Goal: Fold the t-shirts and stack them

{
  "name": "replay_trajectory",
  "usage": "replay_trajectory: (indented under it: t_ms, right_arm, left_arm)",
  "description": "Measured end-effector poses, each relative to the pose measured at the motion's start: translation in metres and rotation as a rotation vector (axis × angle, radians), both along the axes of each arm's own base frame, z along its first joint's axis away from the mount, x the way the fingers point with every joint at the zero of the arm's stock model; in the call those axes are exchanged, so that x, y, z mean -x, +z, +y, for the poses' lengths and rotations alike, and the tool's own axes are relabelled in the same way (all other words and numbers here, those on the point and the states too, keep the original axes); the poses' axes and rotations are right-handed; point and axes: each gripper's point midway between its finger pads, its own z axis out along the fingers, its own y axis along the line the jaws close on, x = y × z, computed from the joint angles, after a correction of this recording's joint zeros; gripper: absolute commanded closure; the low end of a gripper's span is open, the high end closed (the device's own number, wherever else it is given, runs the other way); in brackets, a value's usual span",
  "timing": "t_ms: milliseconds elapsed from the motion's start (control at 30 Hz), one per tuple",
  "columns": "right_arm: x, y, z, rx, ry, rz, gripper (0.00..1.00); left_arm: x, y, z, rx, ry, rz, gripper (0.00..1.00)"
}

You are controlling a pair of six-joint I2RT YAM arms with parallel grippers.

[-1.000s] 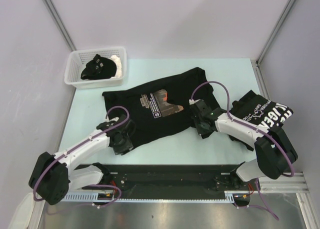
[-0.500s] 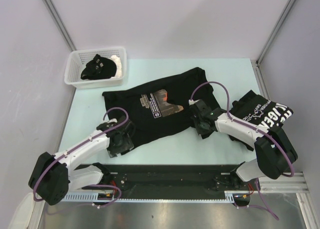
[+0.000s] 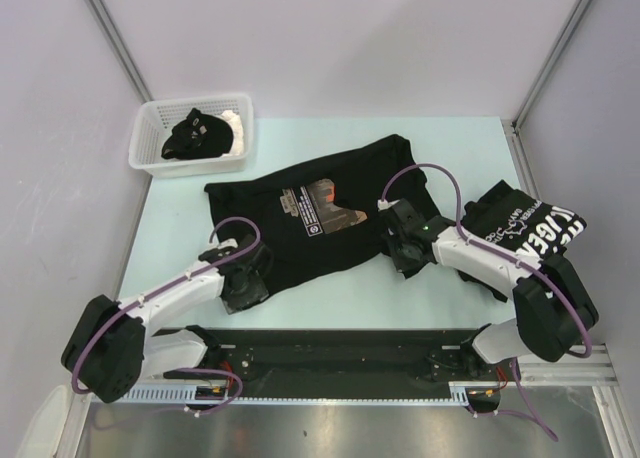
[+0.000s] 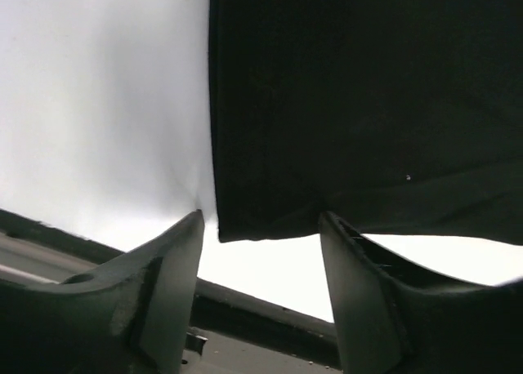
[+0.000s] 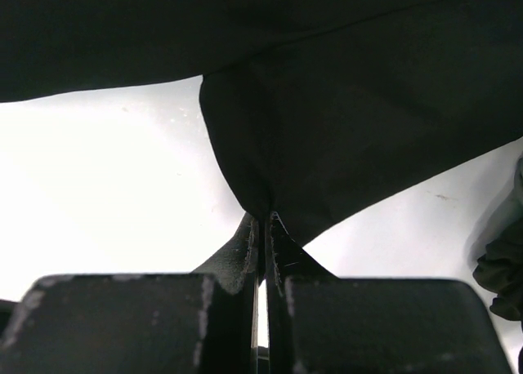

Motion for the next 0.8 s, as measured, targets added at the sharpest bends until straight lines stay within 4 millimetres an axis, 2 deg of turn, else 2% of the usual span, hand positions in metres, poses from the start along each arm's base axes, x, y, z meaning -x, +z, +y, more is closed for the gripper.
replay_trajectory:
  t_ms: [133,167,200,233,467,600,700,800]
  right_arm:
    - [0.001,0.004,0.003,-0.02,0.011,-0.003,1.0]
    - [0.001,0.004,0.003,-0.023,0.014,-0.003,1.0]
    - [0.002,0.005,0.004,-0.027,0.016,-0.002,1.0]
    - [0.002,0.005,0.004,-0.03,0.018,-0.001,1.0]
    - [0.001,0.008,0.003,-0.025,0.021,-0.001,1.0]
    - [-0.015,0.024,-0.002,-0.01,0.004,-0.055,1.0]
    - [-0.039,0.047,-0.011,-0.009,-0.032,-0.127,1.0]
    - [-0.068,0.075,-0.023,-0.018,-0.085,-0.211,1.0]
  left_arm:
    - [-0.003,-0.001,-0.005,0.028,0.004,-0.017,0.63]
    - [-0.005,-0.001,-0.007,0.034,0.003,-0.024,0.77]
    - [-0.006,-0.001,-0.008,0.04,0.002,-0.029,0.86]
    - [-0.007,-0.001,-0.01,0.049,0.007,-0.035,0.98]
    - [-0.011,0.001,-0.014,0.069,0.006,-0.049,1.0]
    - [-0.017,0.012,-0.01,0.033,0.004,-0.068,1.0]
    - [-0.04,0.041,-0.011,0.001,-0.007,-0.133,1.0]
    - [-0.086,0.087,-0.021,-0.015,-0.019,-0.247,1.0]
